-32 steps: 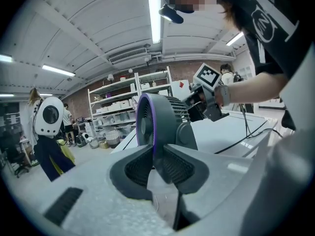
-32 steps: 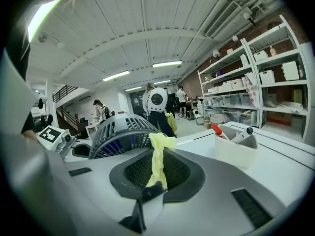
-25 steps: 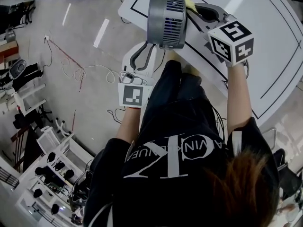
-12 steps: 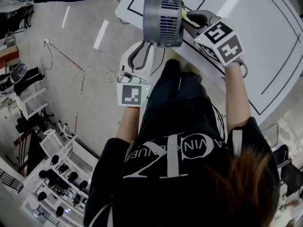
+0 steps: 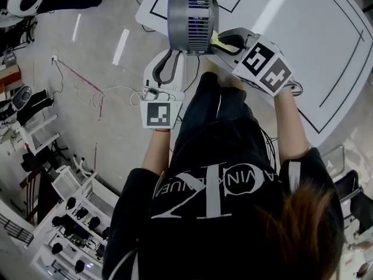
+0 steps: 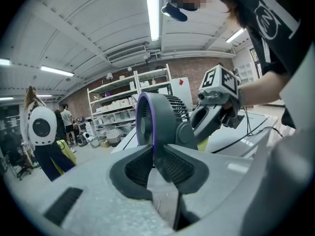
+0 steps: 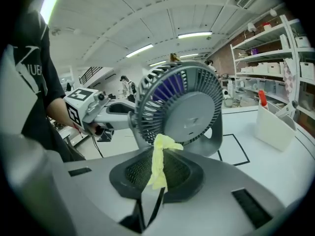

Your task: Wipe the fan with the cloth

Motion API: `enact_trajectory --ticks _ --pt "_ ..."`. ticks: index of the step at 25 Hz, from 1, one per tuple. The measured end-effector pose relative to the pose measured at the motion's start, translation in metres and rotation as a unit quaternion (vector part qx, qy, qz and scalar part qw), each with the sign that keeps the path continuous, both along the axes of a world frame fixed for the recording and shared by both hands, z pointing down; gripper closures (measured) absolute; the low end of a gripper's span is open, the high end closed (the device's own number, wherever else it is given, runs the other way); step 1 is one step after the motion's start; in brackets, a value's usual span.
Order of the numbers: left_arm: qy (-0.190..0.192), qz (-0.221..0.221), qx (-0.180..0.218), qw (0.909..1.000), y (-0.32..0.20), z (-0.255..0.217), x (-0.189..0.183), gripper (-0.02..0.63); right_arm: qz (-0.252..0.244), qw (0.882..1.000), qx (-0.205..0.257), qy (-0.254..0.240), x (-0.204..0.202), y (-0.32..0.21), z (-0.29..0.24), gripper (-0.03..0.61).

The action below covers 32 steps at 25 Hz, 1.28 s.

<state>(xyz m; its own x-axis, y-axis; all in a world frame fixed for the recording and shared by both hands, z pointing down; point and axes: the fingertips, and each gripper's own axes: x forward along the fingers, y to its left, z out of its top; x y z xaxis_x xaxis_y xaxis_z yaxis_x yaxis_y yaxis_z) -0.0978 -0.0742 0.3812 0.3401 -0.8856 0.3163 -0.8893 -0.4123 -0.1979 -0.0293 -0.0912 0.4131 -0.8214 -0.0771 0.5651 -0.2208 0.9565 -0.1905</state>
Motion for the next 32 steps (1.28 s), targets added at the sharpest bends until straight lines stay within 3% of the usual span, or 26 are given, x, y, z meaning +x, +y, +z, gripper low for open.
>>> enact_trajectory --ticks 5,10,19,26,32 --pt "-0.001 -0.004 -0.004 1.0000 0.001 -0.001 -0.001 0.540 -0.023 0.999 0.024 -0.002 0.000 0.012 -0.016 0.540" --pt "-0.001 -0.008 -0.002 1.0000 0.001 -0.003 -0.002 0.539 -0.017 0.998 0.037 -0.040 0.007 0.013 -0.045 0.540" --pt "-0.001 -0.010 0.002 0.9999 0.002 -0.001 0.001 0.540 0.032 0.992 0.075 -0.101 0.022 -0.003 -0.080 0.538" --pt "0.003 -0.014 0.004 0.9999 0.001 0.003 0.000 0.540 0.061 0.988 0.053 -0.134 0.017 -0.030 -0.075 0.538" --pt "0.002 -0.009 0.006 0.9999 0.005 -0.001 0.003 0.545 0.087 0.985 0.060 -0.137 0.022 -0.053 -0.077 0.540"
